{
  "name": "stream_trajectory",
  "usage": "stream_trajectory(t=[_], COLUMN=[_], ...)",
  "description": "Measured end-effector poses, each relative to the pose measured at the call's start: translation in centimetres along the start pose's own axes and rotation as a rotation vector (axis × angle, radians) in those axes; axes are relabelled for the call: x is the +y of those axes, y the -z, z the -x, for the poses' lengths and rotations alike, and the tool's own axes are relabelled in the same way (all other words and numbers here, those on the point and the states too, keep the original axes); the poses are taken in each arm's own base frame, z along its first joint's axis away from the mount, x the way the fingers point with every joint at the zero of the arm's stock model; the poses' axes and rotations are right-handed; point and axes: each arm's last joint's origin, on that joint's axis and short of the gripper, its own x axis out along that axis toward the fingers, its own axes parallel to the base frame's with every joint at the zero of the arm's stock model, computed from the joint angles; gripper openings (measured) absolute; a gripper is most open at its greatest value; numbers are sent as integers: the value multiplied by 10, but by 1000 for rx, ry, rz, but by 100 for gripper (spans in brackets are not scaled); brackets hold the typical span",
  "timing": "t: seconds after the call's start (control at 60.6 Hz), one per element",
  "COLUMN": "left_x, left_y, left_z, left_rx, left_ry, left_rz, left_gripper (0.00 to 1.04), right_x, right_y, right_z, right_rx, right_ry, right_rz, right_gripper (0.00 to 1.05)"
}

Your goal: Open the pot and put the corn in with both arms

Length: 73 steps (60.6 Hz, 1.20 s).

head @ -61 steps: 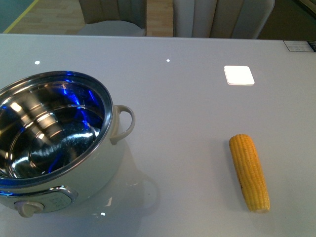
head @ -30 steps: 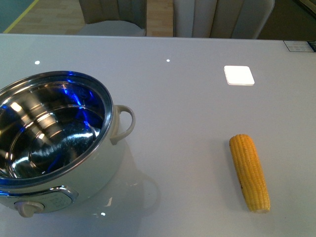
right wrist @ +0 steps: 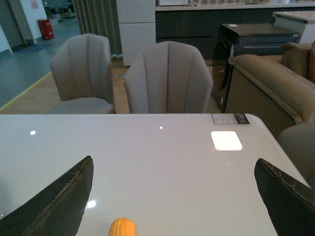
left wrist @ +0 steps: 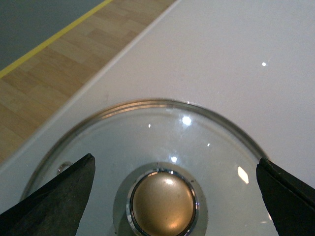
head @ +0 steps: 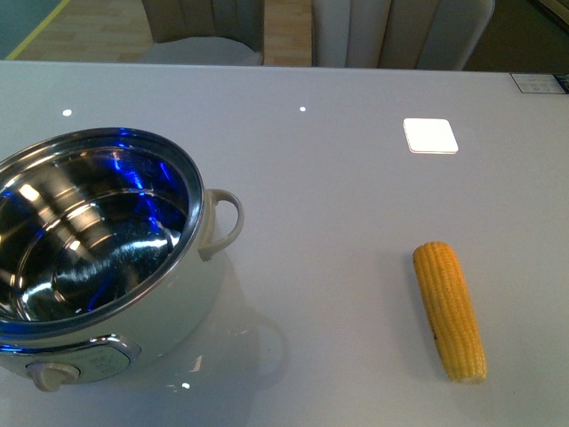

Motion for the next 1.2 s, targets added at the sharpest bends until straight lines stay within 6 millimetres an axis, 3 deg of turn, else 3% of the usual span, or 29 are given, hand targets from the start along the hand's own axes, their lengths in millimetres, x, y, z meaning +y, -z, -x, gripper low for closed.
stream_trajectory(t=[0.181,0.313,0.462,0.66,0.874,1.006,1.204], left_x=[-6,-22,-40,-56,-62,-66,-74], left_y=[-41,-87,-107,-114,-109,-104,-101], left_z=[25,67,113,167,207,218,211], left_rx=[-71,-160,-191,-233,-233,-222,-182], left_ry=[11,51,104,137,168,175,180], left_rz=[26,74,142,163,156,152,146], left_gripper=[98,98,98,98,98,98,98], right_x=[0,0,0,0,0,0,0], right_y=[0,0,0,0,0,0,0], right_z=[0,0,0,0,0,0,0], right_rx=[0,0,0,0,0,0,0], right_ry=[0,0,0,0,0,0,0], right_rz=[0,0,0,0,0,0,0], right_gripper=[96,96,96,96,96,96,96])
